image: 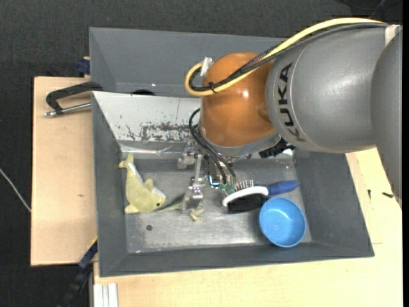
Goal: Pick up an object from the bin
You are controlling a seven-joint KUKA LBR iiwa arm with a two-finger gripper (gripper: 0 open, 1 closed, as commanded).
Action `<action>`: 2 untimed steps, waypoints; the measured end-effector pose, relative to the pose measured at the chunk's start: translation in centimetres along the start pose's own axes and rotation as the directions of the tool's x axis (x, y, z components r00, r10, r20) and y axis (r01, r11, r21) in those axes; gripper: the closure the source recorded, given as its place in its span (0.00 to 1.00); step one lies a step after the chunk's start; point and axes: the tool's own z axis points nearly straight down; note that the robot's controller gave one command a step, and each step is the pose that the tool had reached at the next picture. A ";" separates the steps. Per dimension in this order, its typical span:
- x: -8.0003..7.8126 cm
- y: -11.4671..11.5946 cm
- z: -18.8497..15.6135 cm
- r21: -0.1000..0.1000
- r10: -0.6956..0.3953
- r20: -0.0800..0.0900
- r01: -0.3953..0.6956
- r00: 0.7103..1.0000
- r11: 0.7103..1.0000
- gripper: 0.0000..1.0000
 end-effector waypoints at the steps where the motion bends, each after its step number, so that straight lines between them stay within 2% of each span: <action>1: 1.0 -14.1 10.9 -0.002 -0.208 0.015 0.209 0.978 0.978 0.00; 2: -2.4 -19.1 7.9 0.007 -0.319 0.018 0.319 0.948 0.948 0.00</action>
Offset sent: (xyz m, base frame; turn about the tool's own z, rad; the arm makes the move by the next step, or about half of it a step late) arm -0.0129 -0.1409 -0.1112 -0.2126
